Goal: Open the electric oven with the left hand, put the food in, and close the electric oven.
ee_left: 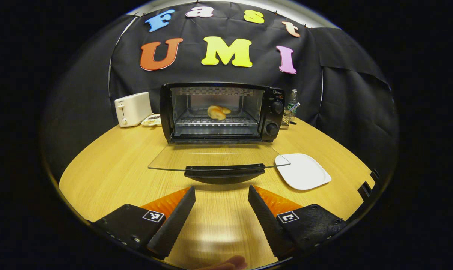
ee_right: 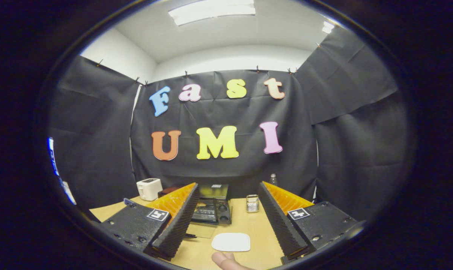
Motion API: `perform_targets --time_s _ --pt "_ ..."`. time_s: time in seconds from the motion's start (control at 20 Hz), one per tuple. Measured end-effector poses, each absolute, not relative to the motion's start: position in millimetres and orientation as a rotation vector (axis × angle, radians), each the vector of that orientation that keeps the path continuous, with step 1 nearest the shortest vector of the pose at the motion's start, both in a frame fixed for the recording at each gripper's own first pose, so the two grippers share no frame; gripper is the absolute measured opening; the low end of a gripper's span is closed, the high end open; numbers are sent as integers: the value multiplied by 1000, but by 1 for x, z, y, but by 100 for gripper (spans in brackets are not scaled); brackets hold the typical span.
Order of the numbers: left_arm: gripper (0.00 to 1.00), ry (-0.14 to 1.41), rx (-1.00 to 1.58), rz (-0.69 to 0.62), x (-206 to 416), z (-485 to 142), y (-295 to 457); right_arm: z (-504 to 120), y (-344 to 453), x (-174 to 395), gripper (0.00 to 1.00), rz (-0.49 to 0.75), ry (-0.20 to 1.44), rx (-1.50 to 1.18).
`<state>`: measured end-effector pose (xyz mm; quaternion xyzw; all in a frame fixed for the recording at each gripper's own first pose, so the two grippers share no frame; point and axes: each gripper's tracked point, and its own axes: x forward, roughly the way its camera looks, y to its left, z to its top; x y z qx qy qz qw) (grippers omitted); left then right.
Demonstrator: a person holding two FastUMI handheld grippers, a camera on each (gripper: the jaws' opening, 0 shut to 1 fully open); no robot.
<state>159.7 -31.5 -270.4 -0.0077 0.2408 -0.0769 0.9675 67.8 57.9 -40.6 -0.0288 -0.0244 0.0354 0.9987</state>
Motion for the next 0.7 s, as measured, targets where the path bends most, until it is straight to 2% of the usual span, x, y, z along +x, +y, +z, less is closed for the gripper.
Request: perform_targets --time_s 0.2,0.5,0.7 --pt "94 517 32 -169 166 -282 -43 -40 47 64 96 66 -59 -72" --pt "94 485 66 -116 186 -274 -34 -50 42 65 96 81 -36 -62" --pt "94 516 24 -99 193 -278 -31 -55 37 67 96 75 -24 -62"
